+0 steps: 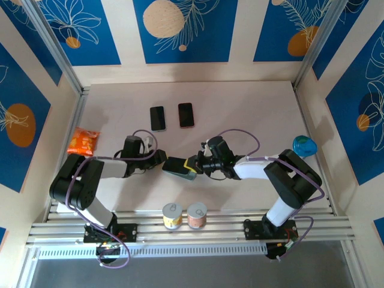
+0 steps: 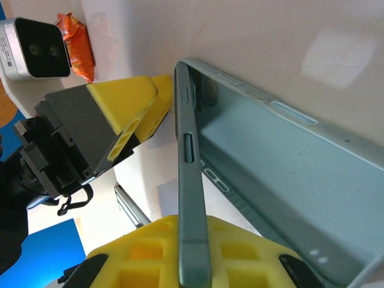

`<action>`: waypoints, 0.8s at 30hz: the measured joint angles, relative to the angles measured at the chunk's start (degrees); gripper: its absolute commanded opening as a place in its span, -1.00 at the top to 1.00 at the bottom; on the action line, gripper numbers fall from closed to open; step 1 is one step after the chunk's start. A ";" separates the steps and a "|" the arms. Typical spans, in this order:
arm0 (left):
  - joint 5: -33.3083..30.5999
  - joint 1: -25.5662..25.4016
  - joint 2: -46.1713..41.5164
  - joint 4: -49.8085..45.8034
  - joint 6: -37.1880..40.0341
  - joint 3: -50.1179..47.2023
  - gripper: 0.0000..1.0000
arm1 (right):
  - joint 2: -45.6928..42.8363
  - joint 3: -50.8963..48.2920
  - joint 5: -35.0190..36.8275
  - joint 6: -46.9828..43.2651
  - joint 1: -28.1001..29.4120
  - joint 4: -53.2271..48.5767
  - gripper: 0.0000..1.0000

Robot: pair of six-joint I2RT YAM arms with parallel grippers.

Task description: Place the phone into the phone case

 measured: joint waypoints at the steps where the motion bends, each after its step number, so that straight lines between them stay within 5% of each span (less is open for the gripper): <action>1: -0.20 -0.20 -0.09 0.28 -0.04 -0.15 0.19 | 0.00 0.00 0.07 0.02 0.00 -0.04 1.00; 17: -5.46 -3.74 -2.05 5.77 -3.98 -3.80 0.19 | 0.59 0.33 0.74 -1.09 0.42 -0.39 1.00; 24: -7.23 -4.37 -5.73 -4.26 -3.15 -1.84 0.19 | 0.59 0.70 0.72 -2.19 0.44 -1.38 1.00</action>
